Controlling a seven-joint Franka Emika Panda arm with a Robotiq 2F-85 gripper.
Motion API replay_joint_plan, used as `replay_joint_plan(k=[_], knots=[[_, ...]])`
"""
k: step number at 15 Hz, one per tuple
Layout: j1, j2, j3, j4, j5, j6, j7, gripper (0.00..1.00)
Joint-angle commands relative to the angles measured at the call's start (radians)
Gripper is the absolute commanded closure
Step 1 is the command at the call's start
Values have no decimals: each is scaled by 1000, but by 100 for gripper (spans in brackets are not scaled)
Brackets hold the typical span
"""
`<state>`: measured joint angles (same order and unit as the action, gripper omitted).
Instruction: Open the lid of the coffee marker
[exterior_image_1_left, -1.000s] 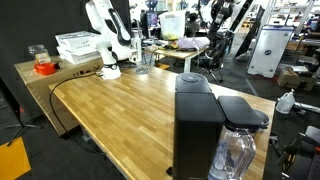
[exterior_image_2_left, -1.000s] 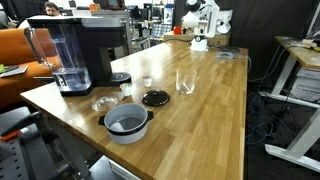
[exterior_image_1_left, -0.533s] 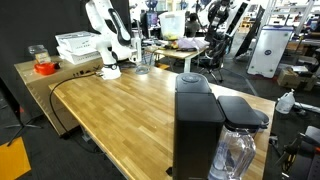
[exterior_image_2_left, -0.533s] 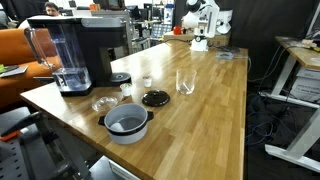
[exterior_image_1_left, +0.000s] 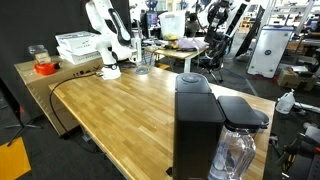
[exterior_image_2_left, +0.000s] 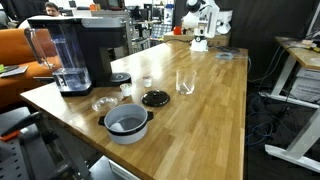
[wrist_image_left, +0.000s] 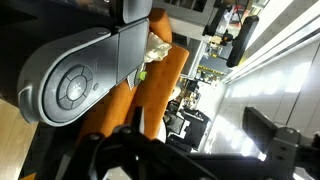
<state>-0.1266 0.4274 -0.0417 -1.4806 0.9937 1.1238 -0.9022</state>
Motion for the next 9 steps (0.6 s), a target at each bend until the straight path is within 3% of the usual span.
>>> replay_joint_plan(k=[1,9], knots=[[-18,60,10,77,-6,-45,24,0],[-67,260,23,249,6,-135,76,0]])
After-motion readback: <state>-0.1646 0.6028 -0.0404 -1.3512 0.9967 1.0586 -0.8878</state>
